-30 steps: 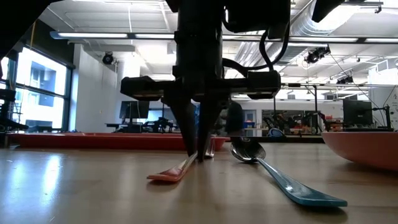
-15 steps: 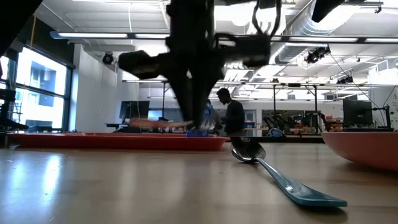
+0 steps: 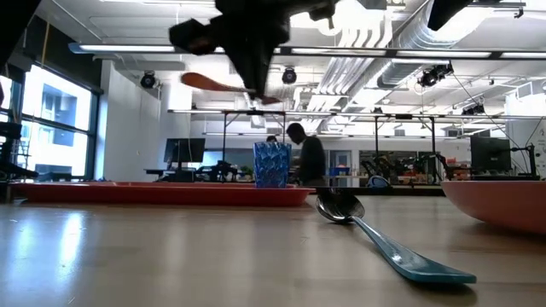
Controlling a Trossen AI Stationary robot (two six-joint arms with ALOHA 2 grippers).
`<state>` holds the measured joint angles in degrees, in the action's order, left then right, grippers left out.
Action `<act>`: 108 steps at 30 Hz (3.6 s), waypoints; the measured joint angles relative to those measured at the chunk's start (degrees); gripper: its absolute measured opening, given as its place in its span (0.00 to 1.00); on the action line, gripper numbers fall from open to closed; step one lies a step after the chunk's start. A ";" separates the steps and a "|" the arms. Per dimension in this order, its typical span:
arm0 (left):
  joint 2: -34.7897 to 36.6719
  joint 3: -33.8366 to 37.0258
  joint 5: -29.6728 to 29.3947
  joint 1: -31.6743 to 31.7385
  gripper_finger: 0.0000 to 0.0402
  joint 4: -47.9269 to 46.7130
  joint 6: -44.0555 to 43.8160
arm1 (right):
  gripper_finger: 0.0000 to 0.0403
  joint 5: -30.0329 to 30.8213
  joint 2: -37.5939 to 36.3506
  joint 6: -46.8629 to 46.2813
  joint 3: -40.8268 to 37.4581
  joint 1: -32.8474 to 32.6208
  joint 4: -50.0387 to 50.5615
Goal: Pick and place plate/cup/fork/spoon on tray
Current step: Put the orange fork on the left of the red serving tray
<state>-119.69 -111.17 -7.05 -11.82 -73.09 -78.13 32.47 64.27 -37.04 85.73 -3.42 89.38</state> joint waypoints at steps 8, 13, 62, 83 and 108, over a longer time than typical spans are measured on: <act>4.82 0.02 -6.71 3.27 0.01 -13.39 -0.01 | 0.22 -0.14 0.00 0.00 0.00 0.02 0.22; 8.60 2.80 -9.23 5.66 0.01 -13.67 1.71 | 0.22 -1.10 -0.02 0.00 0.00 0.01 0.49; 40.14 61.35 6.45 46.52 0.02 15.12 26.33 | 0.22 1.02 3.78 -6.27 0.00 0.04 -5.73; 40.11 66.42 6.28 59.39 0.02 20.45 33.83 | 0.22 1.57 3.91 -8.13 0.00 0.04 -7.15; 32.87 66.38 3.20 64.43 0.02 20.60 40.92 | 0.22 1.60 3.91 -8.15 0.00 0.04 -9.76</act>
<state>-86.81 -44.80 -3.85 52.61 -52.49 -37.21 34.06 68.18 -45.19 85.73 -3.38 79.63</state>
